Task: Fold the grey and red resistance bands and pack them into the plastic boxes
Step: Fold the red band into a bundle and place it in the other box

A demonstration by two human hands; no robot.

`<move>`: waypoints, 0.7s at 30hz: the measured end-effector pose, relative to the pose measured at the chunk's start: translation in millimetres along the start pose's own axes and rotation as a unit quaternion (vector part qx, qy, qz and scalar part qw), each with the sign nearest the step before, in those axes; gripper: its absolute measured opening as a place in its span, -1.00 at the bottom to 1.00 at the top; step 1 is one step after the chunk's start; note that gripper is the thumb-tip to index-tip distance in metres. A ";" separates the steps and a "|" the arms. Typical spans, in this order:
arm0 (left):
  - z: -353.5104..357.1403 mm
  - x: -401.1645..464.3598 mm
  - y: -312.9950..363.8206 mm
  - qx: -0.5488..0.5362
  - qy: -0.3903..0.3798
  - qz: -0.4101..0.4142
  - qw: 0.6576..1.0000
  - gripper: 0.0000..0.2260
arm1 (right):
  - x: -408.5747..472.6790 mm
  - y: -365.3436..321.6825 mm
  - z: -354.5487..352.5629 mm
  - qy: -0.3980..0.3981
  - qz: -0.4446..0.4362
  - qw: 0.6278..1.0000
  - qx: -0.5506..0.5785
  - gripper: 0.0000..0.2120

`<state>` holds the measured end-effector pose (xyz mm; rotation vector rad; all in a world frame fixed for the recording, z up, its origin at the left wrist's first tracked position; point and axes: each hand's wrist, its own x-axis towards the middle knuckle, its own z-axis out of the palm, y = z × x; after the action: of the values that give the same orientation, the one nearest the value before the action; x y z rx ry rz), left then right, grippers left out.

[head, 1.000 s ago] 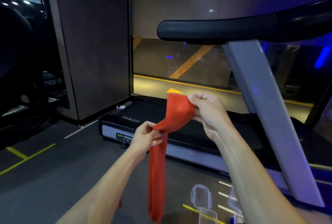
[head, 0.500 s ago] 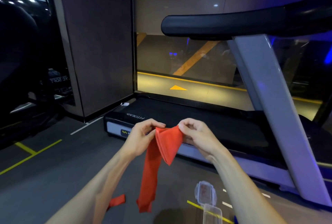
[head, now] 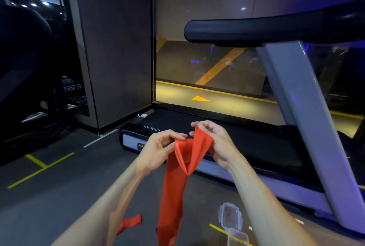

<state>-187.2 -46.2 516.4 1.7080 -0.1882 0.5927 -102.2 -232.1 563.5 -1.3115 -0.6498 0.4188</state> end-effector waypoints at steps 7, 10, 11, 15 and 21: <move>7.4 0.6 3.6 0.001 -0.013 0.037 0.999 -0.83 | 13.4 -0.3 7.4 0.049 -0.034 0.993 -0.100 -0.90; 10.0 -0.7 4.7 -0.009 0.011 0.012 1.000 -0.76 | 16.2 -8.2 6.6 0.050 -0.042 0.991 -0.118 -0.91; 10.0 -1.5 4.6 -0.014 0.017 -0.008 1.000 -0.74 | 16.9 -11.5 7.0 0.050 -0.043 0.991 -0.116 -0.91; 9.8 -3.1 -0.6 0.021 0.018 -0.073 0.997 -0.79 | 19.3 -25.4 7.1 0.049 -0.036 0.993 -0.102 -0.89; 13.6 -4.0 -11.0 0.098 0.004 -0.085 0.991 -0.92 | 21.0 -36.1 3.8 0.053 -0.020 0.995 -0.078 -0.91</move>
<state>-182.0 -57.3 503.3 1.8901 0.0228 0.5035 -91.5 -224.2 603.3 -1.4569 -0.6282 0.2681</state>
